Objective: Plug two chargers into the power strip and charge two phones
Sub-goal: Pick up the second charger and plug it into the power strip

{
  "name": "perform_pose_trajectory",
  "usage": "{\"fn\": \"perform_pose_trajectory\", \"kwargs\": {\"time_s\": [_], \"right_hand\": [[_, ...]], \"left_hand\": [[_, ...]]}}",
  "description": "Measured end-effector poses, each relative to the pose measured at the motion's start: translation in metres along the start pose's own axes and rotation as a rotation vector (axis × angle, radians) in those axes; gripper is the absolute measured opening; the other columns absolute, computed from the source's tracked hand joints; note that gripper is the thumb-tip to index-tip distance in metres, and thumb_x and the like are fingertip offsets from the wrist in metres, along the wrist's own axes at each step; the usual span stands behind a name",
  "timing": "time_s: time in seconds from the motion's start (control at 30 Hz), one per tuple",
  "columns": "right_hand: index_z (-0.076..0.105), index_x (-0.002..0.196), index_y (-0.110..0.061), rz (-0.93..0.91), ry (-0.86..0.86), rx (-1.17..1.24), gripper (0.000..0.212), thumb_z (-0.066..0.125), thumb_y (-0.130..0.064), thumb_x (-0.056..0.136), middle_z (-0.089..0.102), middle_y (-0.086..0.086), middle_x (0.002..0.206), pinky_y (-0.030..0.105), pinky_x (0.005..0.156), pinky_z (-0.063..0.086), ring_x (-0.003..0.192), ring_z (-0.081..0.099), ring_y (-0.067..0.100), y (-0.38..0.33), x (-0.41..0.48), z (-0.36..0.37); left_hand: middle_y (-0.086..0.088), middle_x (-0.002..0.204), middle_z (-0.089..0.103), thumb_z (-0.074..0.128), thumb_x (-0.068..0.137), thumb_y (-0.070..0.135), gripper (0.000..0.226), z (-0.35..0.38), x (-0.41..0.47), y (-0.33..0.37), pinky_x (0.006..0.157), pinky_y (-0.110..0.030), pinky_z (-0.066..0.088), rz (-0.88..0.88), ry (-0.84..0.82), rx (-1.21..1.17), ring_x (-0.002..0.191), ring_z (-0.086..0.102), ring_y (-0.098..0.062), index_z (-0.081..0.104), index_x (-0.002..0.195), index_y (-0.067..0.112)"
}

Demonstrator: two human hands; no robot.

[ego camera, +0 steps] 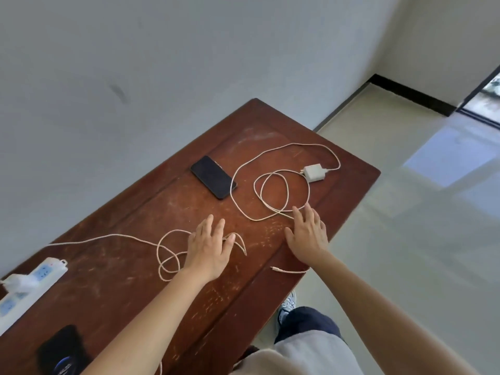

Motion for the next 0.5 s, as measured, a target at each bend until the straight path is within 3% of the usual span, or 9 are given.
{"fn": "perform_pose_trajectory", "kwargs": {"time_s": [0.17,0.27,0.37,0.5], "right_hand": [[0.013,0.158,-0.019,0.042,0.043,0.120,0.072,0.050,-0.021,0.096,0.011,0.025,0.164,0.056,0.115,0.030,0.147,0.023,0.043,0.035,0.075,-0.012],[0.015,0.157,-0.018,0.193,0.107,0.274,0.074,0.052,-0.039,0.097,0.030,0.023,0.152,0.053,0.106,0.040,0.132,0.040,0.041,0.055,0.112,-0.027],[0.016,0.158,-0.012,0.471,0.115,0.465,0.083,0.044,-0.058,0.095,0.039,0.020,0.144,0.049,0.105,0.041,0.129,0.044,0.037,0.078,0.143,-0.034],[0.028,0.156,-0.015,0.427,0.054,0.345,0.080,0.040,-0.065,0.095,0.047,0.020,0.139,0.048,0.103,0.041,0.125,0.048,0.036,0.080,0.166,-0.034]], "left_hand": [[-0.013,0.168,0.010,0.020,0.102,0.056,0.067,0.026,0.049,0.033,0.121,-0.051,0.019,-0.094,-0.095,0.013,0.154,0.010,-0.031,0.019,0.158,0.020],[-0.011,0.169,0.010,0.021,0.102,0.056,0.066,0.040,0.064,0.043,0.121,-0.051,0.019,-0.170,-0.151,0.004,0.154,0.009,-0.031,0.019,0.158,0.021],[-0.008,0.169,0.009,0.022,0.103,0.055,0.065,0.053,0.067,0.045,0.121,-0.053,0.019,-0.247,-0.210,-0.014,0.155,0.007,-0.029,0.021,0.158,0.020],[-0.006,0.169,0.009,0.022,0.103,0.053,0.064,0.058,0.067,0.047,0.121,-0.052,0.020,-0.274,-0.218,0.029,0.155,0.007,-0.029,0.022,0.158,0.020]]}}
Point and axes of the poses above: each hand's wrist, its own x-axis towards the middle knuckle, its own z-axis out of the palm, y = z × x, the point moved 5 cm from there along x, towards the middle knuckle
